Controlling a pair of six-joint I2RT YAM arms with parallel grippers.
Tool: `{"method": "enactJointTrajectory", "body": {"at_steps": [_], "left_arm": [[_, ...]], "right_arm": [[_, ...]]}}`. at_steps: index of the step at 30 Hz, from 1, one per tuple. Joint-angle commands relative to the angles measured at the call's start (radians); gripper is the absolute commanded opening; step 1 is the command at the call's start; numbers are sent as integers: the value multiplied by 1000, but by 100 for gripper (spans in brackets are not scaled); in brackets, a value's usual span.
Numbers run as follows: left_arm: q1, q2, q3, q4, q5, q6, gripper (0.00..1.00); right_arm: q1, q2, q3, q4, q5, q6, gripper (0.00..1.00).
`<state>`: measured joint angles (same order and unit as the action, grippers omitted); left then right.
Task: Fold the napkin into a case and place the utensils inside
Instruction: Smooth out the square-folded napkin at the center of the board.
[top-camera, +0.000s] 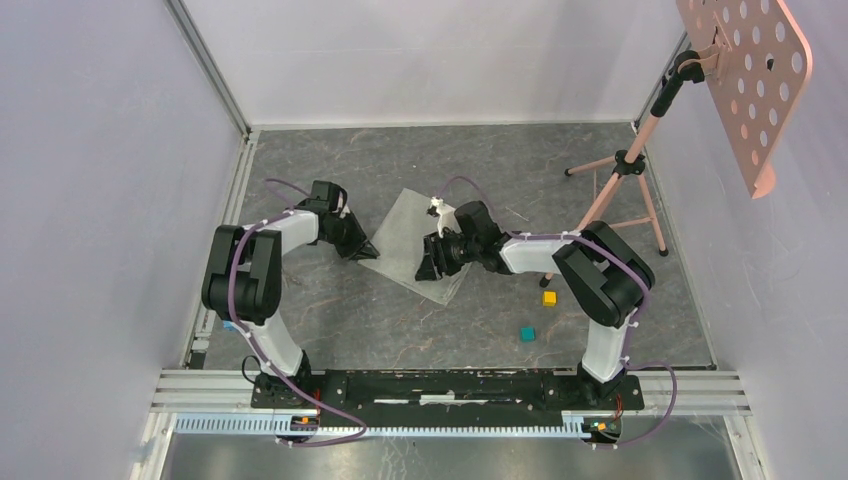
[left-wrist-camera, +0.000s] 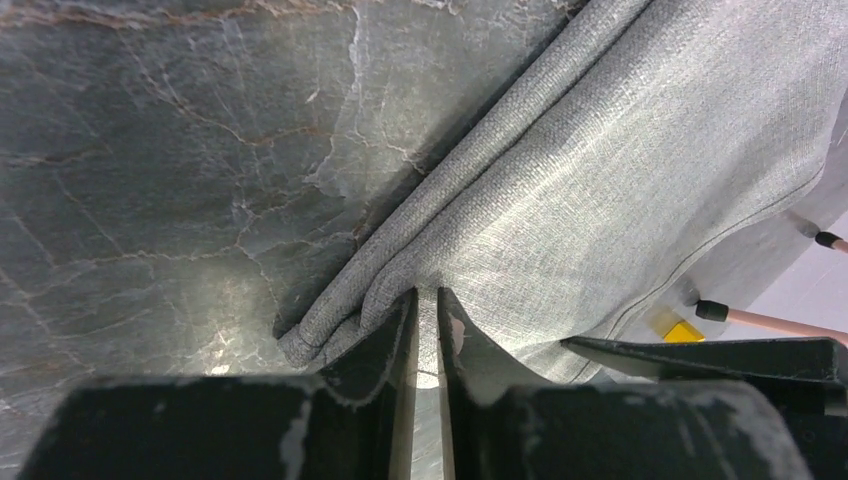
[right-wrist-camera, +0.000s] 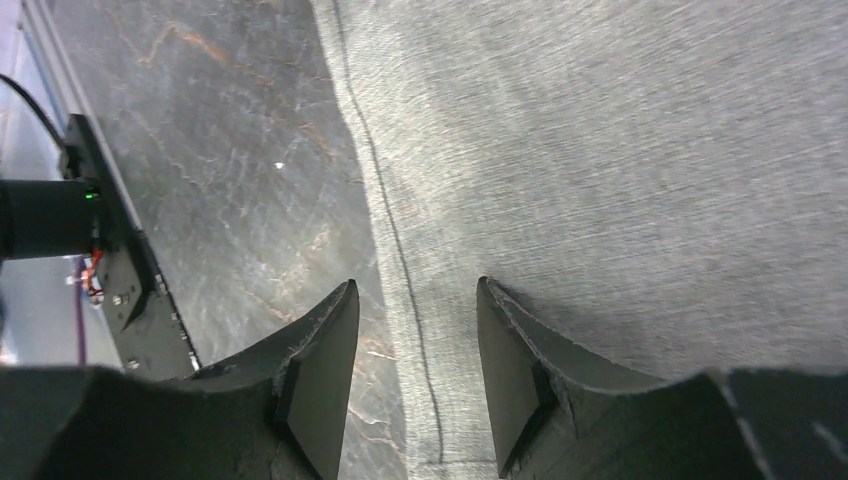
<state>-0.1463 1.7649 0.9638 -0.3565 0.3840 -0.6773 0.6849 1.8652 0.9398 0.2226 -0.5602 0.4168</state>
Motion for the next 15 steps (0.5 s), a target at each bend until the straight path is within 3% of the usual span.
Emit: {"method": "enactJointTrajectory", "body": {"at_steps": [1,7,15], "left_arm": [[-3,-78,7,-15,-18,27,21],[-2,-110,26,-27,-25,14,27],[4,3,-1,-45,-119,4,25]], "right_arm": [[3,-75,25,-29,79,-72,52],[33,-88,60,11,31,-26,52],[42,-115,-109,62,66,-4,46]]}}
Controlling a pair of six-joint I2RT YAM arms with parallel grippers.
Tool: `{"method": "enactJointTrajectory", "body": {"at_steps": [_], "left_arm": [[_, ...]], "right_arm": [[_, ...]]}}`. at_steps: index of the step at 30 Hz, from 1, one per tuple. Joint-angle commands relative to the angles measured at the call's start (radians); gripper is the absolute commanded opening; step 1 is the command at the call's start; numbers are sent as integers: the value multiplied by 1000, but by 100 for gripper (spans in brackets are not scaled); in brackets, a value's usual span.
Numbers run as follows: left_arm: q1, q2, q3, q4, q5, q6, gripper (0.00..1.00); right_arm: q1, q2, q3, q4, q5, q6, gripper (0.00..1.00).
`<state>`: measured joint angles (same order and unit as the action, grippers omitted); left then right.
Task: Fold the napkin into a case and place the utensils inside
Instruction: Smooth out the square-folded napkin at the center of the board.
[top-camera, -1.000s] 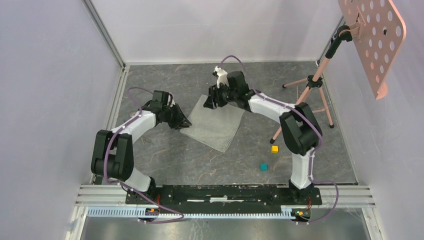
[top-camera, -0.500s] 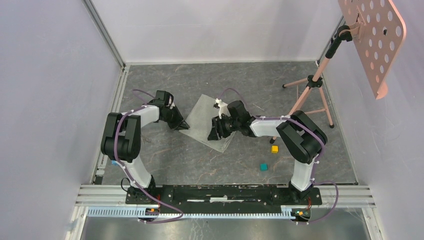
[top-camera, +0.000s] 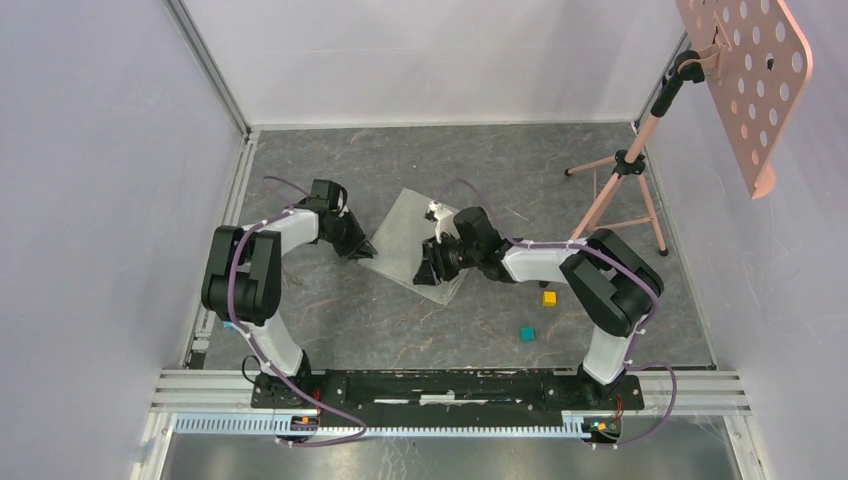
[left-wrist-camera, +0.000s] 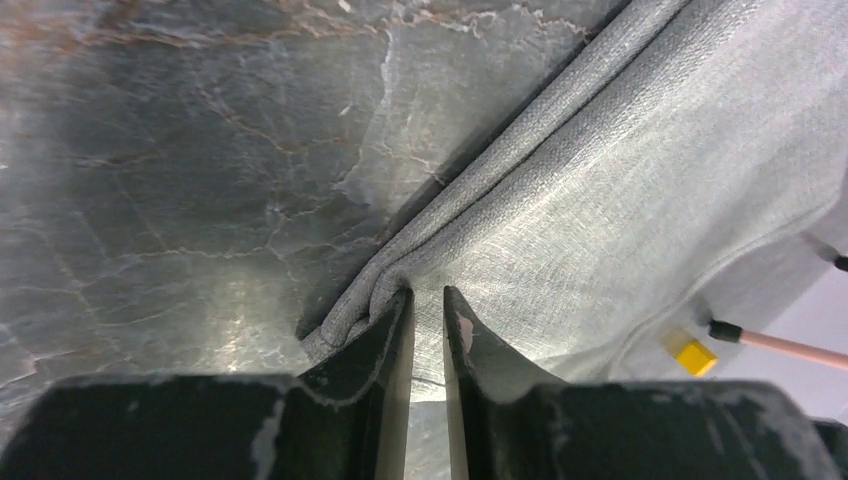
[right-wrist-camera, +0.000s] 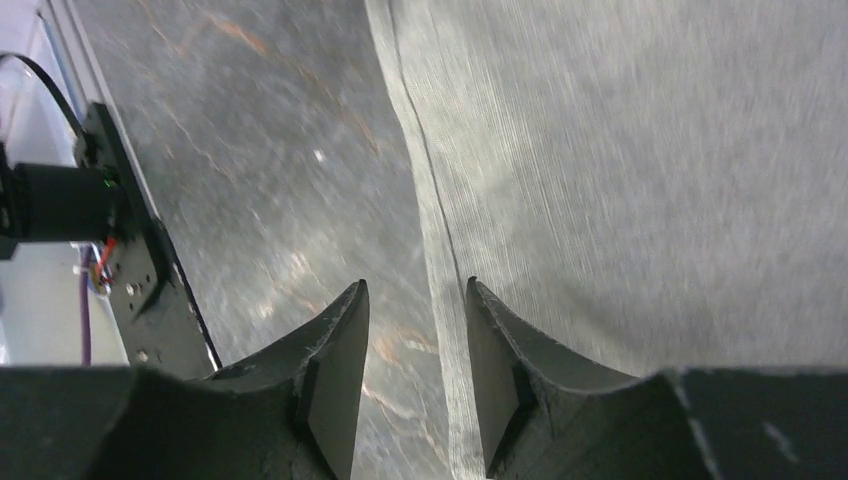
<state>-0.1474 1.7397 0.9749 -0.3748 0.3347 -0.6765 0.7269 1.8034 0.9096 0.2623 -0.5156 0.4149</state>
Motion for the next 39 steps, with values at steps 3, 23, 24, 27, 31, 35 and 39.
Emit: {"method": "enactJointTrajectory", "body": {"at_steps": [3,23,24,27,31,35,39], "left_arm": [[4,3,-46,-24,-105,-3,24],[-46,-116,1,-26,11,22,32],[-46,-105,1,-29,-2,20,32],[-43,-76,-14,-41,-66,3,32],[-35,-64,-80,0,-97,-26,32],[-37,-56,-142,44,-65,-33,32],[-73,-95,-221,87,-41,-54,32]], "right_arm": [[0,-122,-156,-34,78,-47,45],[-2,-116,-32,-58,120,-6,52],[-1,-105,-38,-44,122,-2,52],[0,-93,-94,-14,140,0,51],[-4,-114,-207,14,171,-12,51],[-22,-144,-287,4,196,-49,51],[-62,-222,-347,-50,227,-110,51]]}}
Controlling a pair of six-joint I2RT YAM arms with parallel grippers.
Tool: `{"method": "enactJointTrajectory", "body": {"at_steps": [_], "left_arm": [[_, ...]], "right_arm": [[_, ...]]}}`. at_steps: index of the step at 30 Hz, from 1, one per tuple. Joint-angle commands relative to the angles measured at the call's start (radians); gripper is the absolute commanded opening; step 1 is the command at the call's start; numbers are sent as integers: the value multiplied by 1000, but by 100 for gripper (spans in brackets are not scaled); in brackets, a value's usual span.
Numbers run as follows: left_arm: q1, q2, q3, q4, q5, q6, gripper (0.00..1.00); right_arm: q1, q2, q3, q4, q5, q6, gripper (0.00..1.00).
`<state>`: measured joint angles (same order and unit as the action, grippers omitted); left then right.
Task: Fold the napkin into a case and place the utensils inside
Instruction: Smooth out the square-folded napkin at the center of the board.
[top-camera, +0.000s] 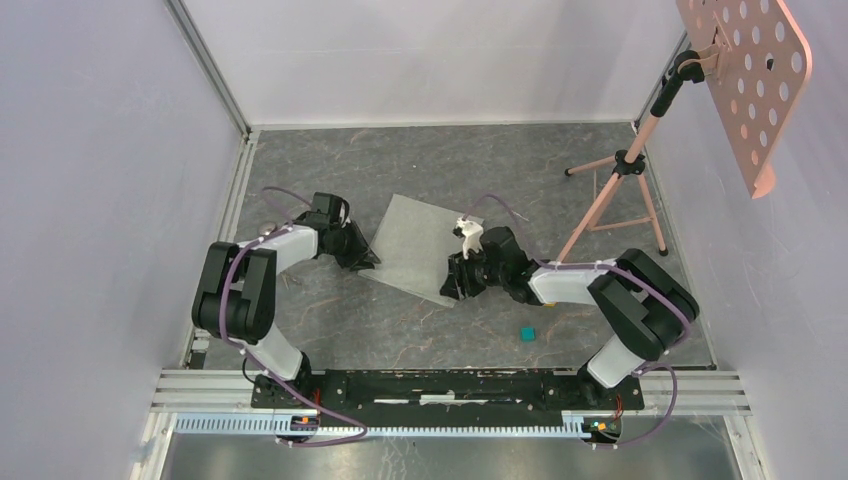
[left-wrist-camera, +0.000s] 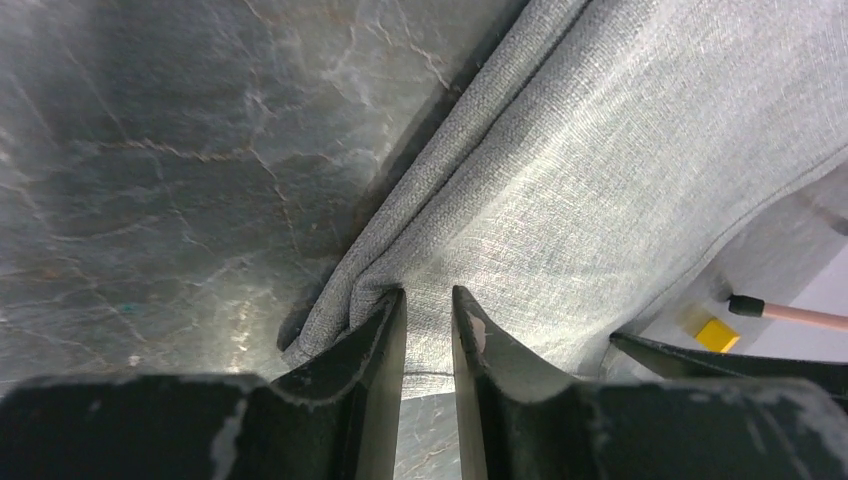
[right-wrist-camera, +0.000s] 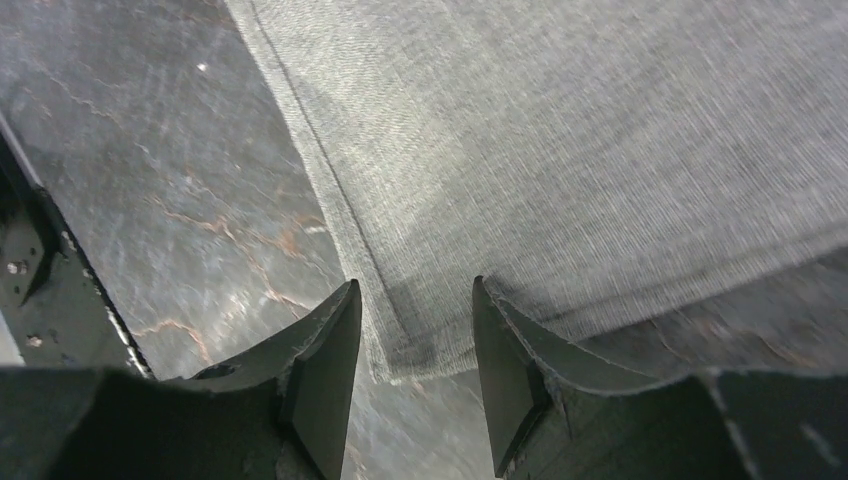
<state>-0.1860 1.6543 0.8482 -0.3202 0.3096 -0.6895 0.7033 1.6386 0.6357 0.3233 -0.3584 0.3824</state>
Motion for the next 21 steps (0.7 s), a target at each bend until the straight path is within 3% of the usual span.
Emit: {"method": "enactJointTrajectory", "body": {"at_steps": [1,6,11,15,21], "left_arm": [[-50,-28,-117,40,-15,-48,32],[-167,-113,-182,51,31,-70,33],[-192,-268,-198,25,35,-96,38],[-191,-323,-142,-50,16,-76,42],[-191,-298,-149,-6,70,-94,41]], "right_arm": [[-49,-89,-88,-128,86,-95,52],[-66,-202,-67,-293,158,-211,52],[-61,-240,40,-369,76,-218,54],[-27,-182,107,-286,-14,-147,56],[42,-25,202,-88,-120,27,54]]}}
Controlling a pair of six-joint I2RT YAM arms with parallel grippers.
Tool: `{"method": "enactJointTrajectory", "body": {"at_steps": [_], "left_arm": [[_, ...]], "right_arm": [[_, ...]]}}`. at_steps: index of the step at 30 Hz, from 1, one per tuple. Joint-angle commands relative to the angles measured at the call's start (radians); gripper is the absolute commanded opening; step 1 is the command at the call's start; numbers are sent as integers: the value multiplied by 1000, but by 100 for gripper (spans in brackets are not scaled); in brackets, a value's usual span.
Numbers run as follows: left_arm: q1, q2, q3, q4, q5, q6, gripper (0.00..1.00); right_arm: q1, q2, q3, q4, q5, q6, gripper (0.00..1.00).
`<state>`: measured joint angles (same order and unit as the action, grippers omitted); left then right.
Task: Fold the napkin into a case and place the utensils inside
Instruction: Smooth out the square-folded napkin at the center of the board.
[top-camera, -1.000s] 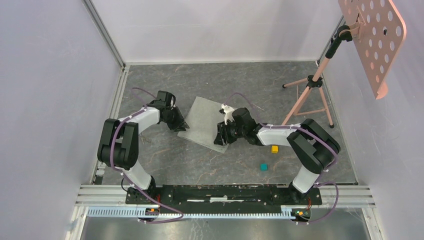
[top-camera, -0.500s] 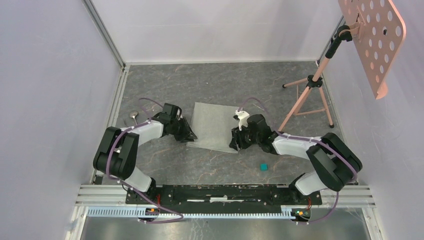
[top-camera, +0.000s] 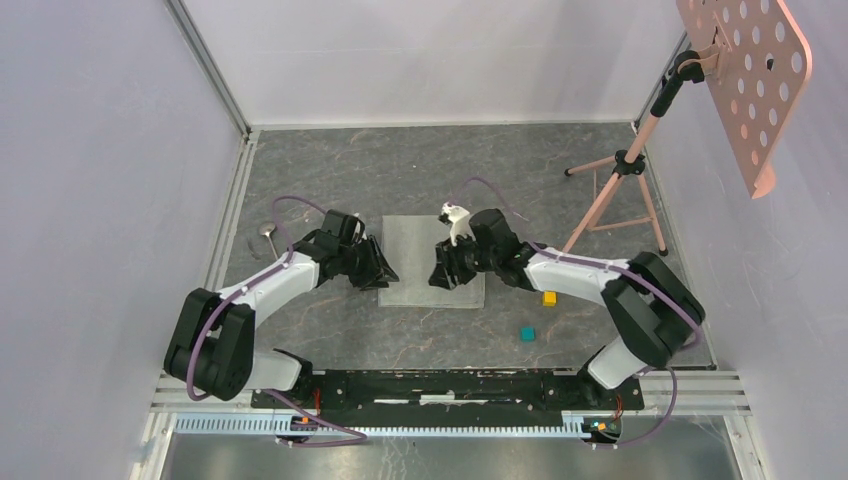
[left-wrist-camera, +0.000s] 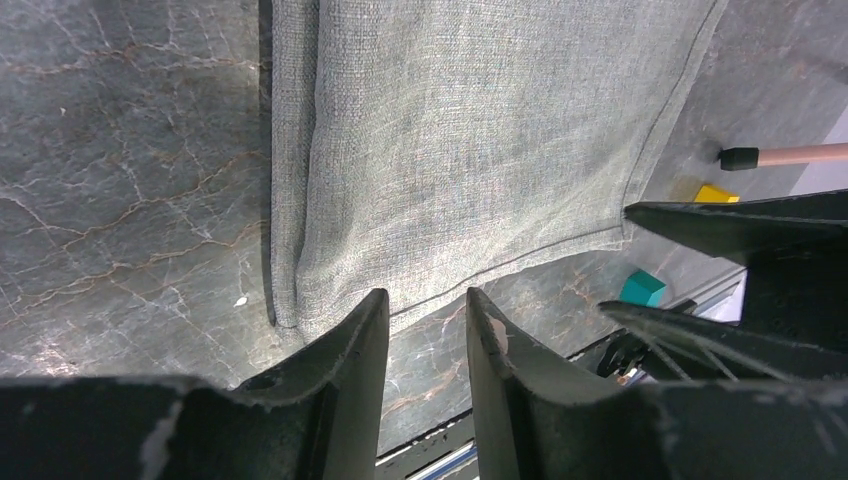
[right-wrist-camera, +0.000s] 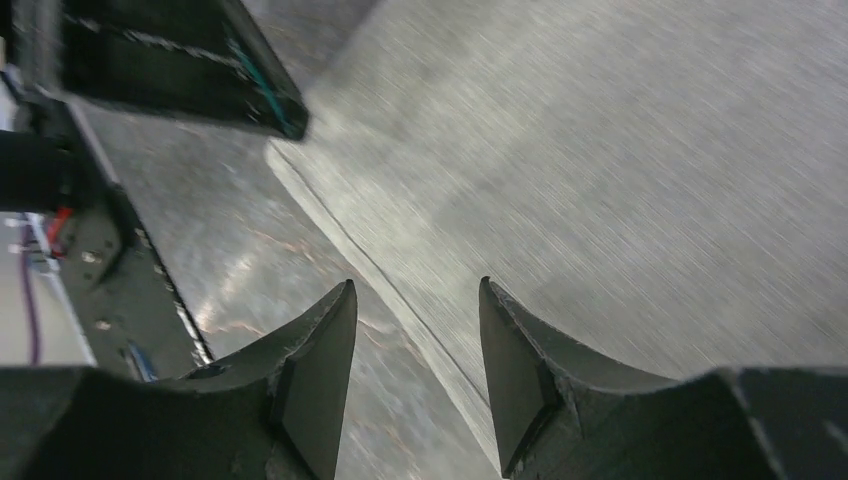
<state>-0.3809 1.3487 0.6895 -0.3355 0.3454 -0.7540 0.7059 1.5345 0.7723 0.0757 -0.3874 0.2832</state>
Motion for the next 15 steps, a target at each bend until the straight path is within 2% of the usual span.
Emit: {"method": "enactJointTrajectory", "body": {"at_steps": [1,5,9,15], "left_arm": [[4,9,-2,13,31,-30,40],[4,15,-64,40,-9,-28,40],[7,78,-102,50,-74,-18,37],[7,71,-127,39,-121,-4,35]], "right_arm": [[44,101,73,198,-102,155,52],[50,202,76,325,-159,251,47],[52,275,37,366,-153,259,46],[52,262,-1,231,-49,141,45]]}}
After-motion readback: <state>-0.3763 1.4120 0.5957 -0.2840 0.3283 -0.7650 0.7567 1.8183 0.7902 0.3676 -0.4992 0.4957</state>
